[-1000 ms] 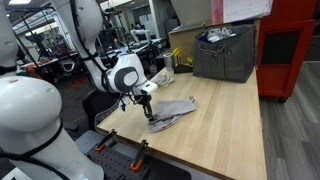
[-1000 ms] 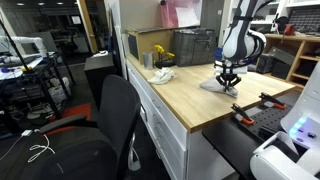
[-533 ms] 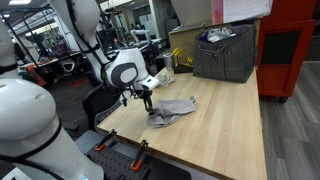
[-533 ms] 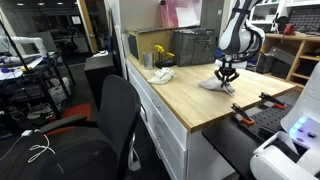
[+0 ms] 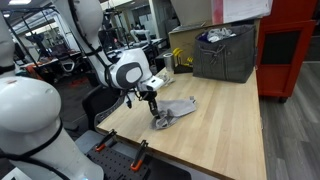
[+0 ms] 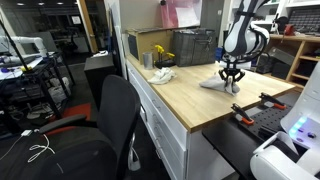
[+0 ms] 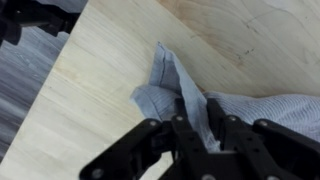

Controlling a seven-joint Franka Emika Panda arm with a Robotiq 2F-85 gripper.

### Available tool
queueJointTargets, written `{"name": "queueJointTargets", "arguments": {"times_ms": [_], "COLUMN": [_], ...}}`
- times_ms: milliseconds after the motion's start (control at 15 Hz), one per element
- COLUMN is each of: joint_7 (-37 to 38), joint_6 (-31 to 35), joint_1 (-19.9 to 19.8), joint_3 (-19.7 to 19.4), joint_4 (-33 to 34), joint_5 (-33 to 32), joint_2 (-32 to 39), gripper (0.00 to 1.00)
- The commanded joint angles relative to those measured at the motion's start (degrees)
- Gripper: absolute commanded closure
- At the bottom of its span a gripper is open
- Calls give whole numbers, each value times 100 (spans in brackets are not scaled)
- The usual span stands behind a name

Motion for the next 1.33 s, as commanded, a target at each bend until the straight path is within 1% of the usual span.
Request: {"name": "queueJointTargets", "arguments": {"times_ms": [0, 67, 200, 267, 333, 400, 467, 533, 600, 667, 733, 933, 1067, 1133, 1200, 1267], "joint_7": [-160, -162, -196, -218, -176, -24, 50, 393, 363, 502, 493, 573, 671, 734, 663, 668], "joint_6": [-135, -98, -201, -227, -181, -72, 4, 160, 175, 256, 295, 382, 268, 175, 102, 29], "joint_1": [-200, -259, -464, -542, -550, -527, -543, -372, -366, -346, -317, -241, -9, 179, 461, 675], "joint_3": [481, 664, 1140, 1379, 1512, 1563, 1654, 1434, 1525, 1523, 1554, 1384, 993, 723, 374, 84], "joint_4": [-96, -108, -141, -124, -132, -138, -109, -88, 12, 126, 225, 781, 1240, 1492, 1753, 1996], "joint_5": [368, 524, 996, 1258, 1389, 1350, 1324, 944, 1090, 1049, 1133, 785, 340, 113, 46, -60], "joint_2": [-513, -625, -979, -1147, -1269, -1274, -1269, -1136, -1048, -840, -695, 52, 498, 701, 933, 1141], "gripper": [39, 31, 17, 9, 2, 0, 6, 32, 31, 32, 40, 63, 78, 85, 93, 99]}}
